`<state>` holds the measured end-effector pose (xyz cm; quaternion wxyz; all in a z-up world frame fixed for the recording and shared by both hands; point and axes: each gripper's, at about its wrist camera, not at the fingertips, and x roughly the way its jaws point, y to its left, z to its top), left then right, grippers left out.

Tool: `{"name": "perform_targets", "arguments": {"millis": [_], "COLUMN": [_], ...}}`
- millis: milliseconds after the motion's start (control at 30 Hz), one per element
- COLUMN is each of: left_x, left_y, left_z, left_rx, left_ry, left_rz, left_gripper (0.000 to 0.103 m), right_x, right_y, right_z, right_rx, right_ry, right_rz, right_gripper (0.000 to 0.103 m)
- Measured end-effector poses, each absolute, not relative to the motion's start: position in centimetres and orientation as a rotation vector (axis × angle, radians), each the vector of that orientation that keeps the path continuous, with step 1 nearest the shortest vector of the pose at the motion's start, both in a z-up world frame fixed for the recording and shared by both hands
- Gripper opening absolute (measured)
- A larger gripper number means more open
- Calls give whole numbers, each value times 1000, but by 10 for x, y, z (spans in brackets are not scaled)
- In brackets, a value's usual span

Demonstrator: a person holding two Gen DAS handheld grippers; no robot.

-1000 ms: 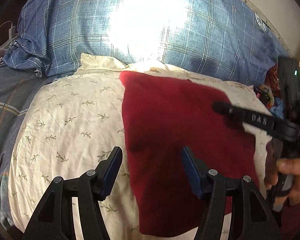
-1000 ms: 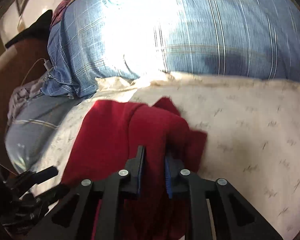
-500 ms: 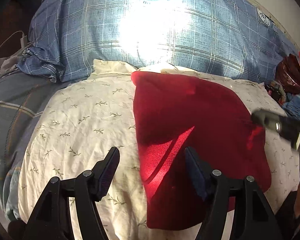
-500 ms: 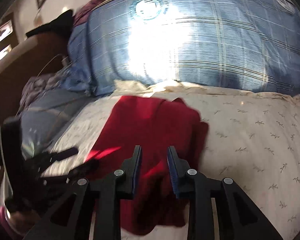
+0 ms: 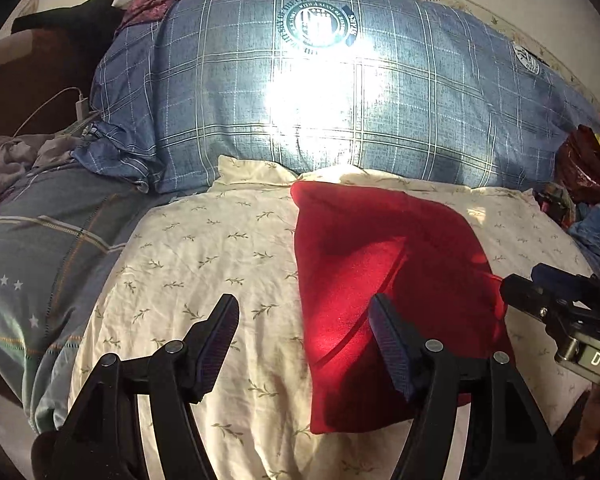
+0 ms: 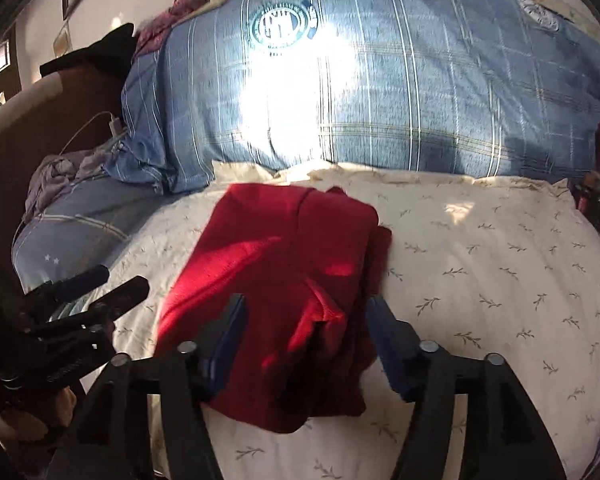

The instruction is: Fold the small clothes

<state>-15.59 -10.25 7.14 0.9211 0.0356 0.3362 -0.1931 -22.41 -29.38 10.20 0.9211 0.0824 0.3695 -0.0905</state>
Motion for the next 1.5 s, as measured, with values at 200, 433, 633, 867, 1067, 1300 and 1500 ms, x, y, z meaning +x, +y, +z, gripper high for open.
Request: {"name": "perform_targets", "arguments": {"millis": [200,433,633,867,1067,1300,1500], "left_x": [-166,-171,-174,-169,-168,-167,-167], "left_y": [-93,-82,-82,-84,-85,-86,-86], "left_z": [83,92,91,88,87,87,85], "left_rx": [52,38,46,53,53,59,59], "left_ry": [662,630,619,631,633,634,636], "left_rz": [-399,-382,-381,-380,-374,-369,-366], "left_gripper": [69,69,69,69,69,69,69], "right_x": [-232,-234,-233,-231,-229,-227,-226], "right_y": [-275,-269,-265,-267,-266,-265,-266], "right_z": [113,116,115,110,109,107,106], "right_rx": [140,160,158,161,158,159,167], "right_ry": [732,725,730,742,749,757,758], "right_rz": [-210,-205,-210,-231,-231,-221,-223], "right_gripper": [72,76,78,79,79,79,79]}}
